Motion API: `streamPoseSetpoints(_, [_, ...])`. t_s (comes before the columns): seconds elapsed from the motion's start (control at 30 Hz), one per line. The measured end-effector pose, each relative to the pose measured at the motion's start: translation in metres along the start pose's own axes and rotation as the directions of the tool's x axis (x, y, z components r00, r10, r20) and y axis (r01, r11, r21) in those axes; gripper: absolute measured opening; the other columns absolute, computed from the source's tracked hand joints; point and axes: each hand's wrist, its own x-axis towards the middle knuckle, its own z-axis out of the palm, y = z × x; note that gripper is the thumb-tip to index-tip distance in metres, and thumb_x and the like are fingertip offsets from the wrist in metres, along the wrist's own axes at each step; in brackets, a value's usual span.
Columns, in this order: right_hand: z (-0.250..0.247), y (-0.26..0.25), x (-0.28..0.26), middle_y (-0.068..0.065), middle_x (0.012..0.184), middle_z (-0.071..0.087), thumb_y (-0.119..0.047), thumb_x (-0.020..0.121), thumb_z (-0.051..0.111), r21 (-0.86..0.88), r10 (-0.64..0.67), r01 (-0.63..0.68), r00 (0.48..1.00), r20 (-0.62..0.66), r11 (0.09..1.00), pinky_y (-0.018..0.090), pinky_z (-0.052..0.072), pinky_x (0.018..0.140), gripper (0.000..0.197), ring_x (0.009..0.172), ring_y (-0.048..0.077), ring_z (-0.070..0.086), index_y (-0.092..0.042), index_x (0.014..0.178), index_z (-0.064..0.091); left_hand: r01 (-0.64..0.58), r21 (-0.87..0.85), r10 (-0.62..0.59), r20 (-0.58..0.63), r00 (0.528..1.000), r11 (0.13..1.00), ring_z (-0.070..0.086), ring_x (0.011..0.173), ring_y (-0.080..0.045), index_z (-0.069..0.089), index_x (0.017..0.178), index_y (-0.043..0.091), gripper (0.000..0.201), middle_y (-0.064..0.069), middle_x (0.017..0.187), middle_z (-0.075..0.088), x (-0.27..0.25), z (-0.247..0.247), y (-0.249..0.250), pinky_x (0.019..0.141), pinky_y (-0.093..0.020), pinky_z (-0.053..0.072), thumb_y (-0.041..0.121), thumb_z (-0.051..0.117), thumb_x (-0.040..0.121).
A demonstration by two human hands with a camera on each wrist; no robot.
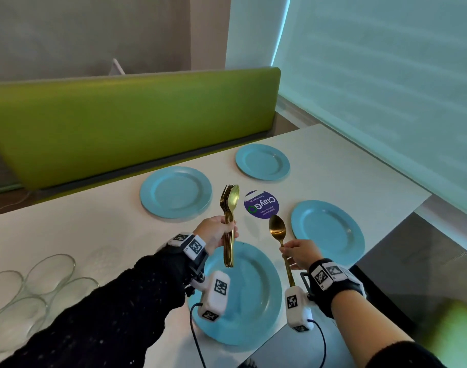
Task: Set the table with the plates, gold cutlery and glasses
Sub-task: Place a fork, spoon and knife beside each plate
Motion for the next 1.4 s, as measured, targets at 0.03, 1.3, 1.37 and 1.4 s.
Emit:
streamPoseSetpoints(0.03, [-0.001,0.001,0.004,0.003,0.073,0.062,-0.014,0.088,0.063,-0.028,0.007,-0.006,1.0,0.004,1.0,0.024,0.049,0.057,0.015,0.064,0.017,0.057,-0.015,0.073,0.061,-0.002,-0.01,0.002,-0.01,1.0,1.0,0.057,0.068,-0.017,0.054,0.081,0.006,0.017,-0.007,0.075,0.055,0.002,0.001,0.002,0.065,-0.023,0.052,-0.001,0.047,0.095])
streamPoseSetpoints(1.3, [0.025,0.021,0.039,0.006,0.091,0.074,-0.017,0.076,0.067,-0.426,-0.033,0.045,0.999,0.036,0.904,0.026,0.055,0.077,0.016,0.082,0.018,0.065,-0.02,0.061,0.065,0.023,-0.035,-0.026,-0.068,0.997,0.999,0.058,0.068,-0.017,0.056,0.082,0.007,0.015,-0.007,0.075,0.057,0.024,0.01,-0.018,0.066,-0.024,0.051,-0.002,0.05,0.093])
streamPoseSetpoints(1.37, [0.025,0.02,0.039,0.005,0.09,0.074,-0.017,0.076,0.068,-0.425,-0.041,0.051,0.999,0.033,0.904,0.026,0.054,0.076,0.021,0.084,0.018,0.066,-0.023,0.057,0.061,0.025,-0.034,-0.027,-0.068,0.997,0.999,0.058,0.068,-0.017,0.057,0.082,0.008,0.015,-0.007,0.075,0.057,0.026,0.01,-0.017,0.066,-0.023,0.051,-0.001,0.051,0.093])
streamPoseSetpoints(1.4, [0.025,0.021,0.038,0.005,0.089,0.074,-0.017,0.076,0.068,-0.42,-0.041,0.051,0.999,0.032,0.906,0.025,0.054,0.075,0.02,0.082,0.017,0.065,-0.023,0.058,0.061,0.027,-0.033,-0.029,-0.07,0.997,0.999,0.059,0.069,-0.017,0.057,0.082,0.008,0.015,-0.007,0.075,0.057,0.026,0.01,-0.017,0.065,-0.023,0.051,-0.001,0.051,0.093])
